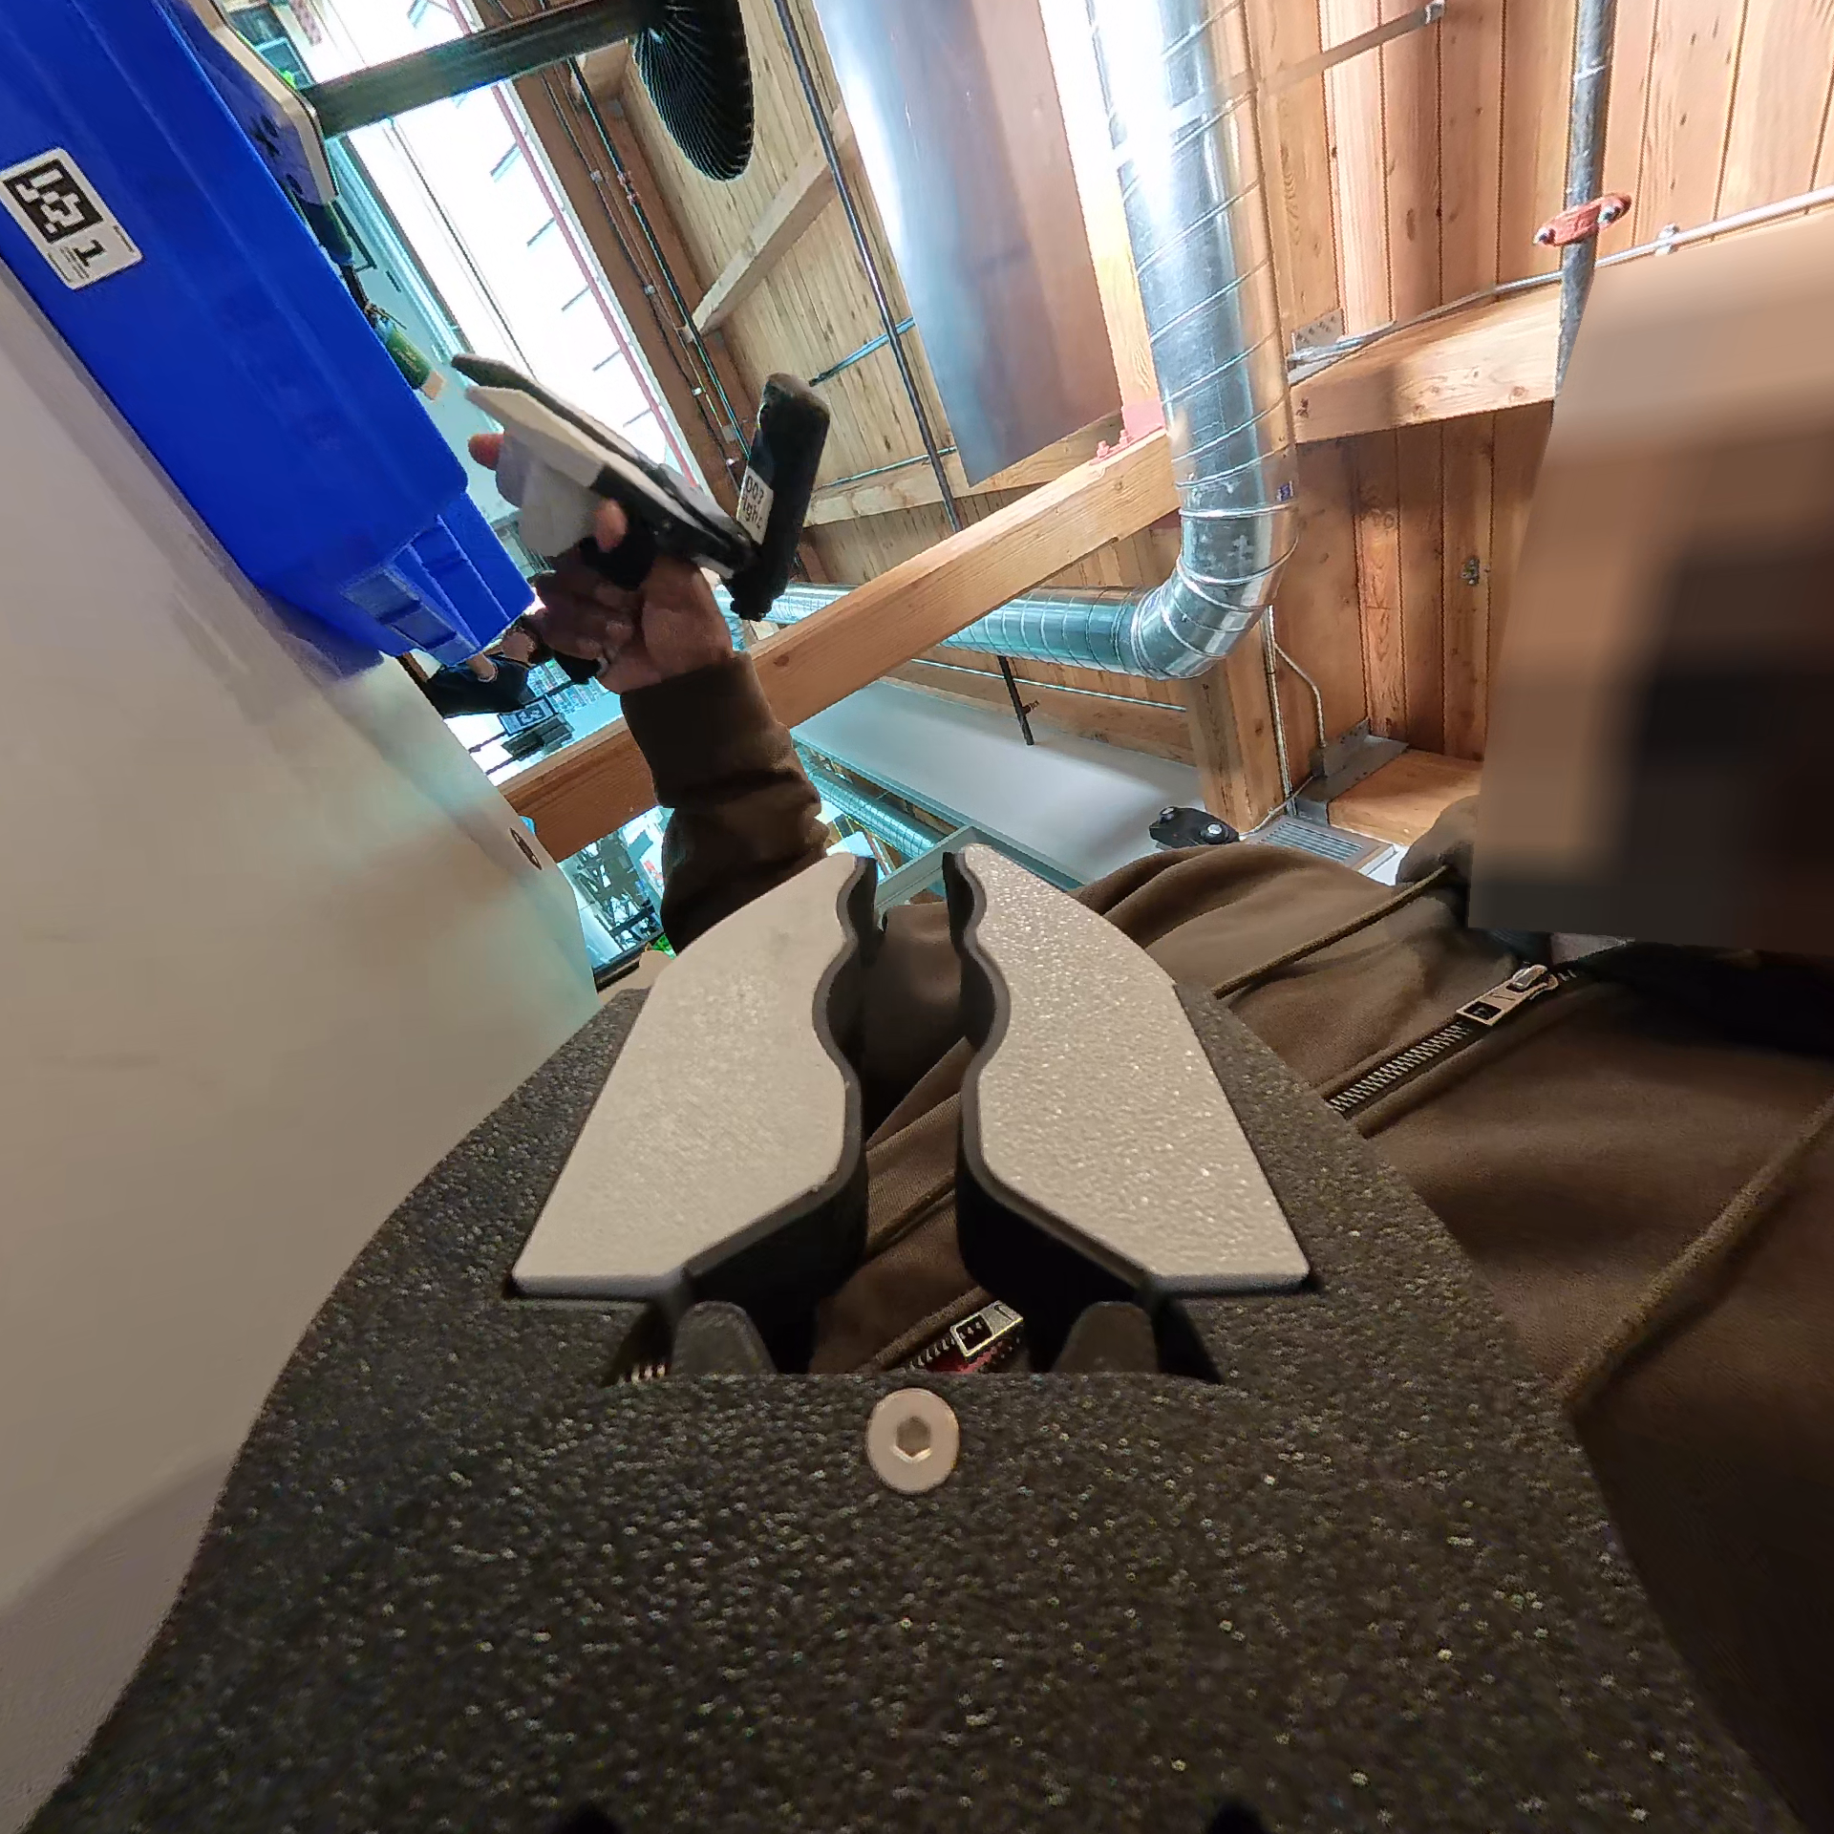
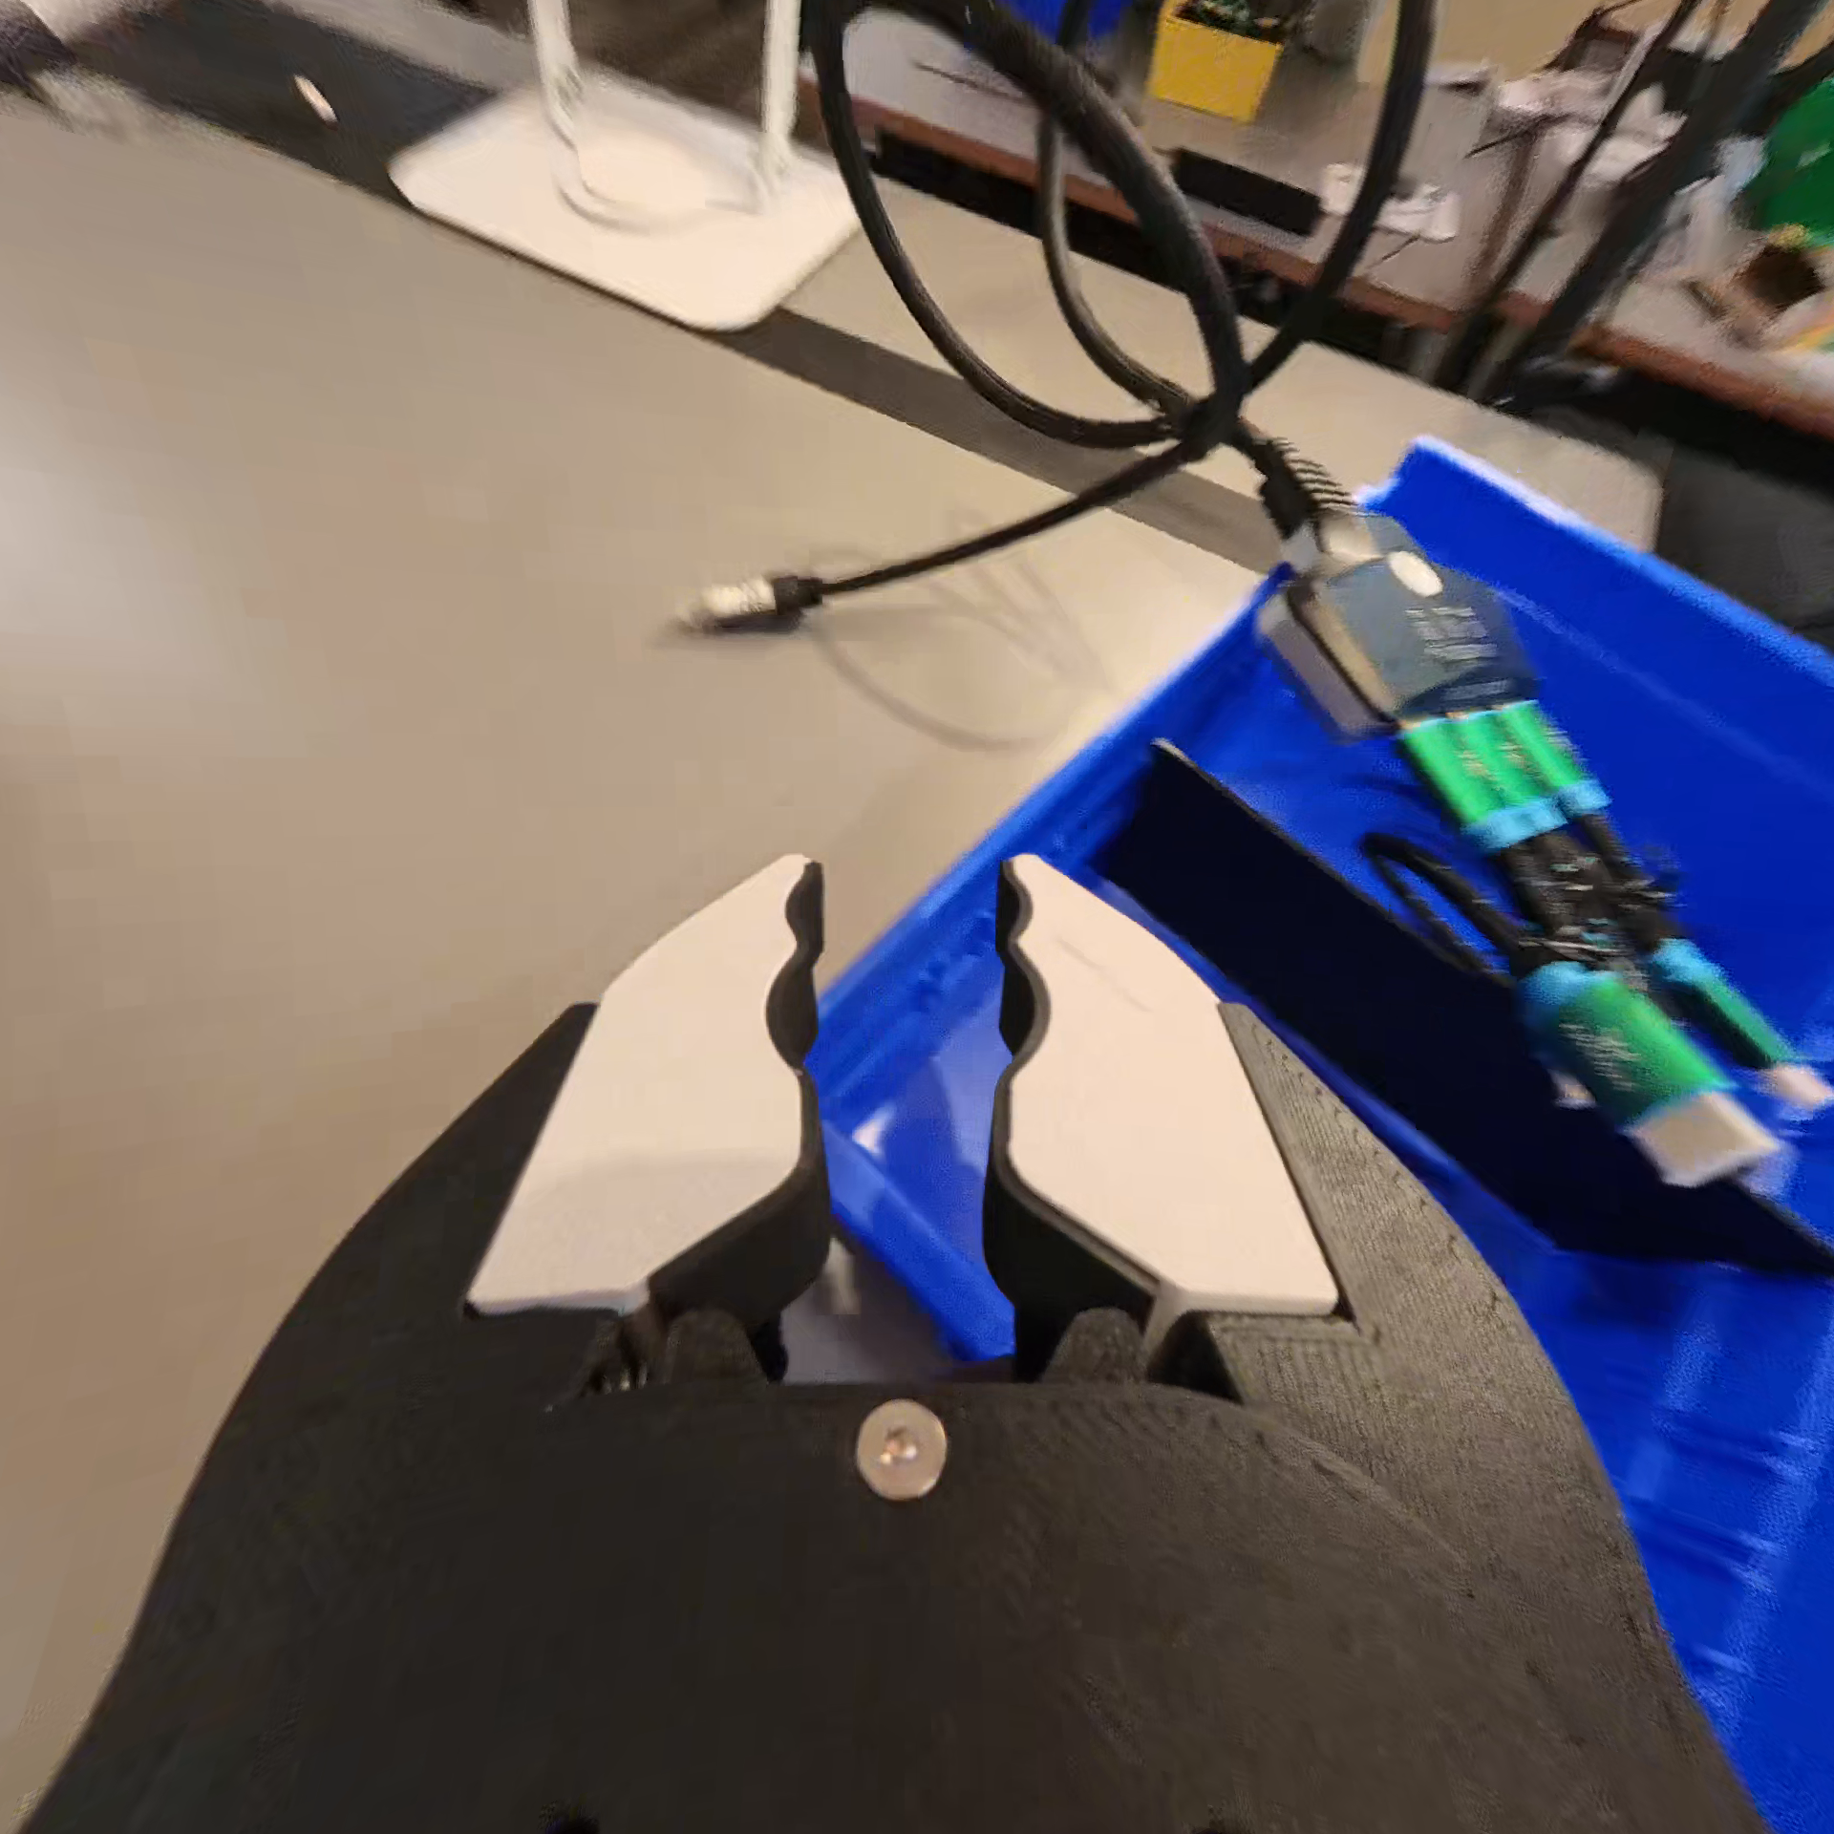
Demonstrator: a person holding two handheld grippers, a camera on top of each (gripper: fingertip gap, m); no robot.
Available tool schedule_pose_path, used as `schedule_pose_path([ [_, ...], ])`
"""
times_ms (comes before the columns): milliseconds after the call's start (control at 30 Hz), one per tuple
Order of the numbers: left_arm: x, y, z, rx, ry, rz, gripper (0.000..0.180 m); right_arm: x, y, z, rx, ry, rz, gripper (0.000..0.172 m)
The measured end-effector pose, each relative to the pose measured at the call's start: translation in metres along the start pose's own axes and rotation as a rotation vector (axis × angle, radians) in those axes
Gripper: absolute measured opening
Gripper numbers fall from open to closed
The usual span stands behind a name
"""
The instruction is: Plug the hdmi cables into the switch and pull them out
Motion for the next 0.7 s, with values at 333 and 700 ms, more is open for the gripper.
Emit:
schedule_pose_path([
  [333,-0.004,-0.002,-0.005,0.006,0.024,-0.021,0.013,0.019,0.034,0.043,0.032,0.008,0.28,0.026],
  [700,-0.009,-0.01,-0.005,0.03,0.009,-0.047,0.014,-0.014,-0.003,0.152,-0.131,-0.294,0.286,0.033],
])
Point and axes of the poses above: each gripper's, where its closed fingertips meet, x out along the fingers, y out of its underside, z = x × y across the jaws, the point moved 1 cm from there along -x, back along the fingers, and after that the axes turned 8 degrees about -z, right-handed, at the moved point
